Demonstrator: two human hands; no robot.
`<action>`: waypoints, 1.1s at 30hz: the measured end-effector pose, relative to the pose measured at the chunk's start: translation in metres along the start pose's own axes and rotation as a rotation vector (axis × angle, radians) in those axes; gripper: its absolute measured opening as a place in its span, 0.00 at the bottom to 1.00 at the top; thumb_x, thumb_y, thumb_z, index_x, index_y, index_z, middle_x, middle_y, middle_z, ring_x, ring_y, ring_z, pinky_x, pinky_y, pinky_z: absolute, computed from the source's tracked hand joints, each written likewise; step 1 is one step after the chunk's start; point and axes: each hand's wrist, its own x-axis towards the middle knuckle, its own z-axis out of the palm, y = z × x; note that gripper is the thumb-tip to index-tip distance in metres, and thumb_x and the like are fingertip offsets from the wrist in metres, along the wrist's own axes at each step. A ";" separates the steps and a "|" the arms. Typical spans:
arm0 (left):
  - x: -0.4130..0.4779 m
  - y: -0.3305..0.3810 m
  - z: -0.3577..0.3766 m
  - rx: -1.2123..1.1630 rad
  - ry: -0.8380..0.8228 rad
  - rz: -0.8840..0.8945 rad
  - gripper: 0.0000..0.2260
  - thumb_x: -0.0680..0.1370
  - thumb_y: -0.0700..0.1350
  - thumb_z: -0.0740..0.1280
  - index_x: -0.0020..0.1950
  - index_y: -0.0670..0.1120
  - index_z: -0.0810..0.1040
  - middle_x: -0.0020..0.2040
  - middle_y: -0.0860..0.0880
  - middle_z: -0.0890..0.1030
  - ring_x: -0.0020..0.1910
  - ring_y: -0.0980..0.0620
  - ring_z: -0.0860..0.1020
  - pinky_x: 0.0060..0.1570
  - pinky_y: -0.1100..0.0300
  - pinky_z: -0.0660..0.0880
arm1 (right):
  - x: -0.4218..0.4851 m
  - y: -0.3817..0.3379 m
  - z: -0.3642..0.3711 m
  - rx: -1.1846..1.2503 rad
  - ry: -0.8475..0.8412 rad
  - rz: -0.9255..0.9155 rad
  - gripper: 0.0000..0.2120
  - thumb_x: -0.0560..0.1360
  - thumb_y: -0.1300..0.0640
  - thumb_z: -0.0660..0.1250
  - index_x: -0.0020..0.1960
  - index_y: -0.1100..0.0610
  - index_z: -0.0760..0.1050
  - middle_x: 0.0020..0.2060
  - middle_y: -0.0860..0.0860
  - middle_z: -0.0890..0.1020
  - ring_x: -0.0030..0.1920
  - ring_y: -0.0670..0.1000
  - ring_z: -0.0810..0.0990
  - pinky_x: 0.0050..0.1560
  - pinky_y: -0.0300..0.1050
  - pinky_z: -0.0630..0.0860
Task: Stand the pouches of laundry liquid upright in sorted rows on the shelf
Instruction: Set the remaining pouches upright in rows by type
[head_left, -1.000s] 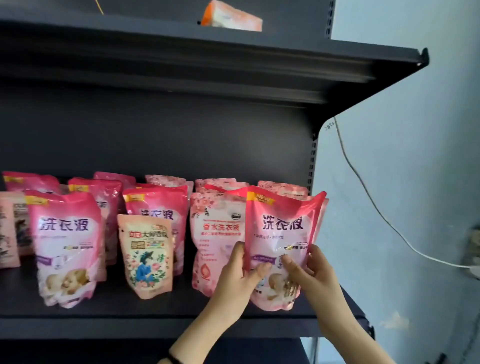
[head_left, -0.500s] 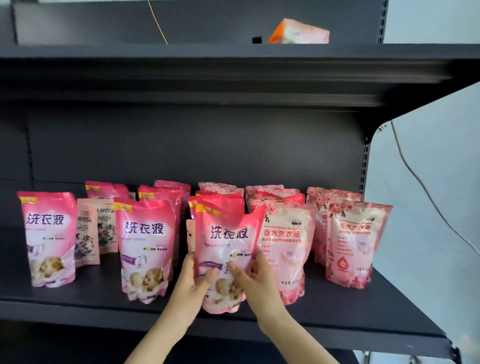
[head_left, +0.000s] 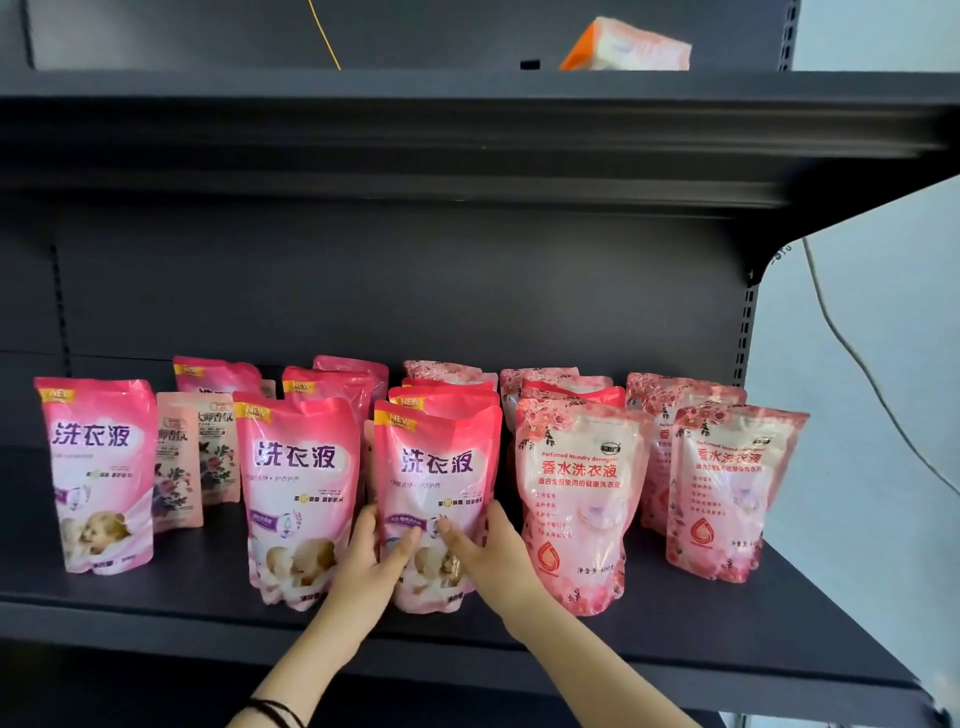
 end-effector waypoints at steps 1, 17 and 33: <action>0.000 0.003 -0.003 0.063 -0.002 -0.008 0.26 0.72 0.58 0.68 0.67 0.51 0.68 0.61 0.55 0.76 0.62 0.55 0.74 0.62 0.57 0.70 | 0.000 -0.003 -0.003 -0.093 -0.014 -0.003 0.22 0.75 0.49 0.69 0.65 0.55 0.68 0.59 0.46 0.79 0.58 0.45 0.78 0.58 0.37 0.74; -0.033 0.081 0.010 1.402 -0.214 0.091 0.19 0.76 0.66 0.56 0.40 0.53 0.74 0.38 0.55 0.77 0.39 0.54 0.76 0.33 0.61 0.64 | -0.035 -0.034 -0.091 -0.924 -0.308 0.089 0.23 0.72 0.43 0.70 0.54 0.62 0.77 0.50 0.56 0.83 0.49 0.54 0.81 0.53 0.49 0.78; 0.001 0.045 0.126 0.030 0.004 0.020 0.19 0.79 0.55 0.61 0.64 0.46 0.74 0.55 0.53 0.80 0.53 0.55 0.77 0.55 0.58 0.75 | -0.027 0.018 -0.149 -0.284 0.334 -0.050 0.11 0.77 0.49 0.66 0.54 0.54 0.70 0.46 0.46 0.79 0.48 0.48 0.80 0.46 0.41 0.77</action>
